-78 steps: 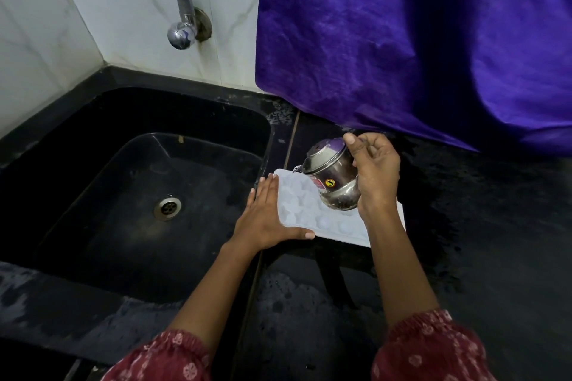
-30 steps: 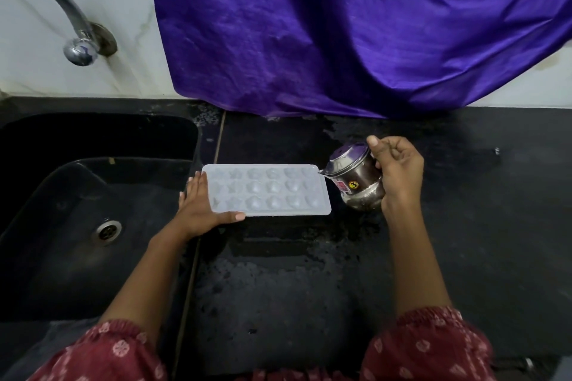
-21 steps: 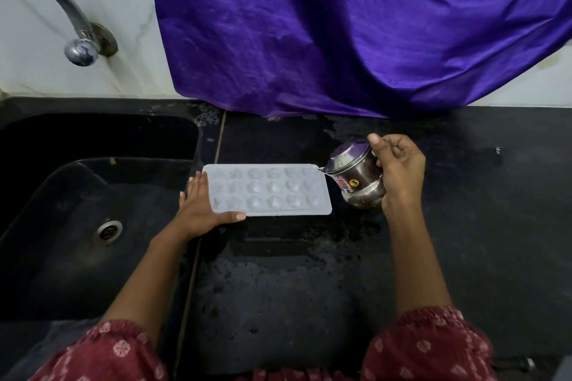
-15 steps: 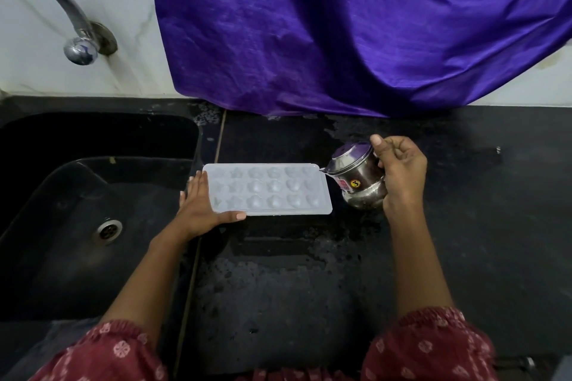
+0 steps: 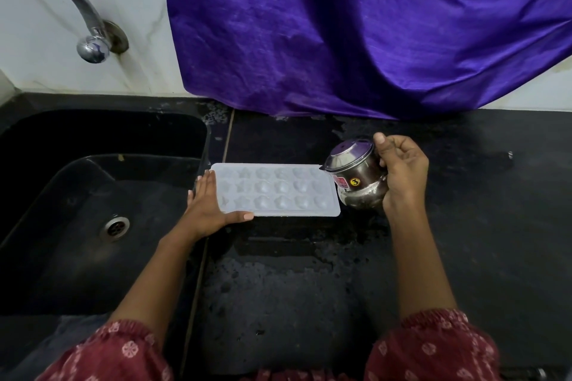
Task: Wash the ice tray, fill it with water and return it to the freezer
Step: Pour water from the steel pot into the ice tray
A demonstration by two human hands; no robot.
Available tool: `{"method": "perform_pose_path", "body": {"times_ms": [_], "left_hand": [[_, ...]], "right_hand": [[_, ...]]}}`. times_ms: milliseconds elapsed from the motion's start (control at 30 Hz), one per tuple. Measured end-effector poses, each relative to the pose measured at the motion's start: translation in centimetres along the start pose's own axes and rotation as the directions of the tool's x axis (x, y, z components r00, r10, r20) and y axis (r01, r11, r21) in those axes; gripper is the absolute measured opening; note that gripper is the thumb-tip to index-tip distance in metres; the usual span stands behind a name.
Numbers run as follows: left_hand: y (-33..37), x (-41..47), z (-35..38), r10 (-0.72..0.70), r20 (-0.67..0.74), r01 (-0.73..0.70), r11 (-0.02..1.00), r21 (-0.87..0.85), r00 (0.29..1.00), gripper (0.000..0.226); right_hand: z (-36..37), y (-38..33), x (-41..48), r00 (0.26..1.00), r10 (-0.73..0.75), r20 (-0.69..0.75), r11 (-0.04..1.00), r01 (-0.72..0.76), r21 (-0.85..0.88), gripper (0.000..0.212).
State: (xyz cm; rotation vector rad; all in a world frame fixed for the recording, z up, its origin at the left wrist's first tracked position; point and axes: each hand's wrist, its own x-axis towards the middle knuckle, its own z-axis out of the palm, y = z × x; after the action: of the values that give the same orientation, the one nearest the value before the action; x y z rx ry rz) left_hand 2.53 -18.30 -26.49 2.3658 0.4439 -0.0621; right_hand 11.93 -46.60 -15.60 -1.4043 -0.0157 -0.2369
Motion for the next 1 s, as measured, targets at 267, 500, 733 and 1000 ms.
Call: {"method": "perform_pose_path", "body": {"times_ms": [267, 500, 733, 1000], "left_hand": [[0.1, 0.0, 0.0, 0.003, 0.001, -0.003, 1.000, 0.001, 1.000, 0.144], [0.0, 0.1, 0.1, 0.004, -0.001, -0.004, 1.000, -0.003, 1.000, 0.143], [-0.1, 0.1, 0.1, 0.014, -0.015, -0.014, 1.000, -0.019, 1.000, 0.142], [0.0, 0.0, 0.2, 0.014, -0.022, -0.015, 0.999, -0.031, 1.000, 0.141]], "right_hand": [[0.7, 0.4, -0.1, 0.999, -0.001, 0.046, 1.000, 0.002, -0.021, 0.018], [1.1, 0.6, -0.1, 0.997, -0.017, 0.070, 0.997, 0.022, -0.075, 0.020], [1.2, 0.2, -0.2, 0.996, -0.034, 0.081, 0.997, 0.040, -0.071, 0.020], [1.2, 0.0, -0.2, 0.996, -0.043, 0.077, 0.998, 0.047, -0.051, 0.018]]}}
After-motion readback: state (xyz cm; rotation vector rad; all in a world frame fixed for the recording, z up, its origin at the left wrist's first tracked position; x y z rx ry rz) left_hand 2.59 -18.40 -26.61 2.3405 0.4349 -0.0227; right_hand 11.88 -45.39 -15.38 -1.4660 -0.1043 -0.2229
